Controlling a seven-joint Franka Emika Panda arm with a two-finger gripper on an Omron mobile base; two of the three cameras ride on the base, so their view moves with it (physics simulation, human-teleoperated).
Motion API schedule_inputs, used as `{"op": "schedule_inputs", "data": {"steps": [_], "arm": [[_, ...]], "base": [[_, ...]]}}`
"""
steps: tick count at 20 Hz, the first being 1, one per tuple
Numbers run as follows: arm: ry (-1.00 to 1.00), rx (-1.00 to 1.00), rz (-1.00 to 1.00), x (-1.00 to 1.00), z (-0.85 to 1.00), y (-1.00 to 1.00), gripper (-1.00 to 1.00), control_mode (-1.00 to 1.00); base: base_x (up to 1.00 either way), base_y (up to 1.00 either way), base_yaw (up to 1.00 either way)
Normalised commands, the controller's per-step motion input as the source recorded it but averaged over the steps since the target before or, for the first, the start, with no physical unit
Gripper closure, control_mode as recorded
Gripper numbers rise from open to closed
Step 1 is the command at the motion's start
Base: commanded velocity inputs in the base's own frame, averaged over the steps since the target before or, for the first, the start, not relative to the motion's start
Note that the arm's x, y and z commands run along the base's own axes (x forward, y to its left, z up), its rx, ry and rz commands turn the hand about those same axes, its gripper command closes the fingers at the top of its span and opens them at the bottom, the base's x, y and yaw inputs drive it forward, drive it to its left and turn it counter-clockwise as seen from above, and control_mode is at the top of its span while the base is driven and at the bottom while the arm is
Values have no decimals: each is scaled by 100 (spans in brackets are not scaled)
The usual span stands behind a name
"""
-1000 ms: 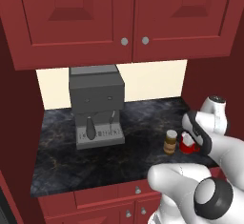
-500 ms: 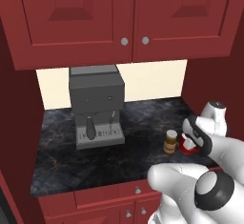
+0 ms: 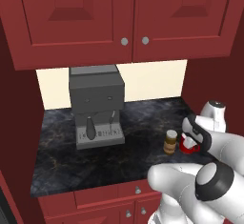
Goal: Pick the mug from the counter and place it inside the microwave. Then close the microwave.
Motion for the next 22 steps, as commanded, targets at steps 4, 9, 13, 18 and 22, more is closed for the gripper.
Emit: {"op": "schedule_inputs", "data": {"steps": [4, 9, 13, 18, 22], "arm": [[0, 0, 0, -7, -8, 0, -100, -100], [0, 0, 0, -7, -11, 0, -100, -100], [0, 0, 0, 0, 0, 0, -100, -100], [0, 0, 0, -1, 0, 0, 100, -100], [0, 0, 0, -4, 0, 0, 100, -100]], "base": [[0, 0, 0], [0, 0, 0], [0, 0, 0], [0, 0, 0], [0, 0, 0]]}}
